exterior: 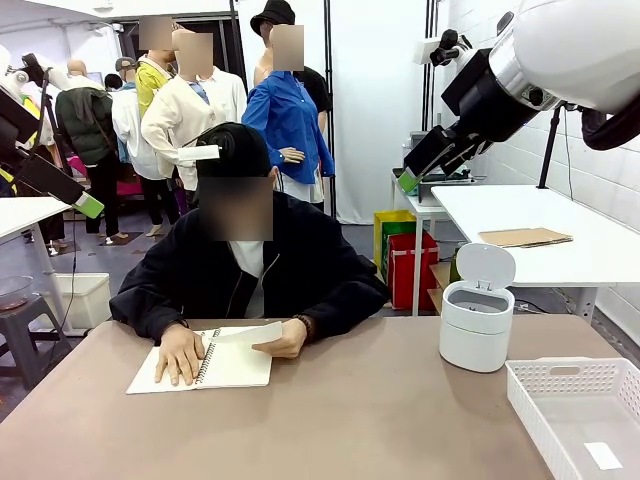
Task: Sort the paper based on its condition.
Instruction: If a person hands you a paper, place it in the Organizing basket , and if it's crumpled, put it in the Trash can.
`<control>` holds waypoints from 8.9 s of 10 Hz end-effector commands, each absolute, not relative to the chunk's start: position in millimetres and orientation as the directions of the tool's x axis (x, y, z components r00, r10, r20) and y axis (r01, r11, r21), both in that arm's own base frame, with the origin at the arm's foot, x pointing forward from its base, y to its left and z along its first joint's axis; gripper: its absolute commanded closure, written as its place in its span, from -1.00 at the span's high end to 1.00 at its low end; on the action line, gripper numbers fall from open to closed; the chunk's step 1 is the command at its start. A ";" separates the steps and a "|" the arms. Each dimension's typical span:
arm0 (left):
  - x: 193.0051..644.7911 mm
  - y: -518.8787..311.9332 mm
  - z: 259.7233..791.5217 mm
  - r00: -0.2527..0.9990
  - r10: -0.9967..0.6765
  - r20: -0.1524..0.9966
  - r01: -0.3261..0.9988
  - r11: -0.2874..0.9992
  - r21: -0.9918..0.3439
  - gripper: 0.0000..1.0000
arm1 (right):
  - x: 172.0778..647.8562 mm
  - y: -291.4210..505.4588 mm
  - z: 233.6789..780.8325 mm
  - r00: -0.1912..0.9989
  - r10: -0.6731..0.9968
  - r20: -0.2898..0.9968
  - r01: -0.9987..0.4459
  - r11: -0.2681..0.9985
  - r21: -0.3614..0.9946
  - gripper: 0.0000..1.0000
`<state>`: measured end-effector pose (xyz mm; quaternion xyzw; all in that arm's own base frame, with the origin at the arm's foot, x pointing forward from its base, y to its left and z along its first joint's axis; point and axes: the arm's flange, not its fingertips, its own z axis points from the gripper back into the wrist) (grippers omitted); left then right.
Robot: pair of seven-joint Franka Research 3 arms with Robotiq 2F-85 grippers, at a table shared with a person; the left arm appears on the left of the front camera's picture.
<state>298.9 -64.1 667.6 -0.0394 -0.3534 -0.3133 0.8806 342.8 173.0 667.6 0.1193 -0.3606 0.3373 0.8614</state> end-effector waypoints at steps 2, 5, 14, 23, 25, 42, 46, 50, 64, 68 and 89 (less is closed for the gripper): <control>299.5 -63.1 668.5 0.556 -0.520 0.648 0.581 0.801 0.145 1.00 | 343.9 173.6 666.3 0.514 0.495 0.700 -0.669 0.743 -0.035 1.00; 299.5 -63.1 668.5 0.556 -0.520 0.648 0.581 0.801 0.145 1.00 | 343.9 173.6 666.3 0.514 0.495 0.700 -0.669 0.743 -0.035 1.00; 299.5 -63.1 668.5 0.556 -0.520 0.648 0.581 0.801 0.145 1.00 | 343.9 173.6 666.3 0.514 0.495 0.700 -0.669 0.743 -0.035 1.00; 299.5 -63.1 668.5 0.556 -0.520 0.648 0.581 0.801 0.145 1.00 | 343.9 173.6 666.3 0.514 0.495 0.700 -0.669 0.743 -0.035 1.00; 299.5 -63.1 668.5 0.556 -0.520 0.648 0.581 0.801 0.145 1.00 | 343.9 173.6 666.3 0.514 0.495 0.700 -0.669 0.743 -0.035 1.00; 299.5 -63.1 668.5 0.556 -0.520 0.648 0.581 0.801 0.145 1.00 | 440.1 198.7 631.8 0.797 0.400 0.453 -0.517 0.839 0.167 1.00; 299.5 -63.1 668.5 0.556 -0.520 0.648 0.581 0.801 0.145 1.00 | 490.2 216.3 584.7 0.878 0.357 0.319 -0.433 0.877 0.209 1.00; 299.5 -63.1 668.5 0.556 -0.520 0.648 0.581 0.801 0.145 1.00 | 510.8 234.3 506.7 0.873 0.437 0.218 -0.466 0.878 0.107 1.00; 299.5 -63.1 668.5 0.556 -0.520 0.648 0.581 0.801 0.145 1.00 | 514.7 271.6 358.1 0.561 0.805 0.190 -0.828 0.546 0.132 1.00; 299.5 -63.1 668.5 0.556 -0.520 0.648 0.581 0.801 0.145 1.00 | 501.9 279.2 357.0 0.569 0.800 0.192 -0.822 0.563 0.091 1.00; 299.5 -63.1 668.5 0.556 -0.520 0.648 0.581 0.801 0.145 1.00 | 547.4 268.5 304.8 0.521 0.836 0.172 -0.853 0.511 0.103 0.31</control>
